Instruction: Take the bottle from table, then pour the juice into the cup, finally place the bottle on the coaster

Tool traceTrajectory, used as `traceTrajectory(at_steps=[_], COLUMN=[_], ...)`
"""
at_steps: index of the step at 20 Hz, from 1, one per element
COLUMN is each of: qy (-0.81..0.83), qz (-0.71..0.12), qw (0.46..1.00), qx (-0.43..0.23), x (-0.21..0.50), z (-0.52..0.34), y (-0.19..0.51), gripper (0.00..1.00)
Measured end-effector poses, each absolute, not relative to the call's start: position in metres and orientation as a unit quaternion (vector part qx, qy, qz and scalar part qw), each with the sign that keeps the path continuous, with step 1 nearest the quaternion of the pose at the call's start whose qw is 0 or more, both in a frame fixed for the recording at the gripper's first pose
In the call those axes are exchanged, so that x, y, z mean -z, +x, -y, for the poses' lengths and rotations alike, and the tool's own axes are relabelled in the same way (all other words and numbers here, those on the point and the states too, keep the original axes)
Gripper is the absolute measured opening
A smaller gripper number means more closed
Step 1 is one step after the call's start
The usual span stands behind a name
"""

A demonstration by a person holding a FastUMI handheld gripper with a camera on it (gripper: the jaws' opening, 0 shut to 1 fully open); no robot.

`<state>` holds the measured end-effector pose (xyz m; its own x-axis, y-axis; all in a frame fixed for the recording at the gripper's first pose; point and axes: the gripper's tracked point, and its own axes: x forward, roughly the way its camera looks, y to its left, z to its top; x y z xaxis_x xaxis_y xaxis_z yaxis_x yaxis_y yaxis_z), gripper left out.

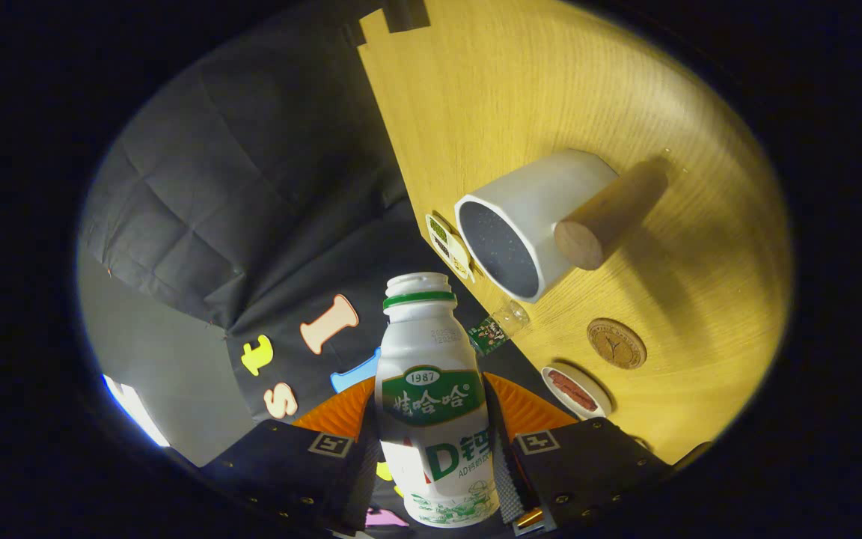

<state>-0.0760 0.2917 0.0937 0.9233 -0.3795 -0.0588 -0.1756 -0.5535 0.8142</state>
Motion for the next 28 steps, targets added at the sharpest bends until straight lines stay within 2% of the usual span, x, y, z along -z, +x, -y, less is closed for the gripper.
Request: traceTrajectory(at_steps=[10, 14, 24, 28], qy=[0.669, 0.557, 0.285, 0.157], qz=[0.139, 0.135, 0.108, 0.084], qw=[0.717, 0.805, 0.941, 0.972], qx=[0.138, 0.154, 0.146, 0.155], x=[-0.091, -0.093, -0.119, -0.117], z=[-0.297, -0.294, -0.334, -0.346], y=[-0.061, -0.054, -0.006, 0.025], gripper=[0.64, 0.64, 0.65, 0.65])
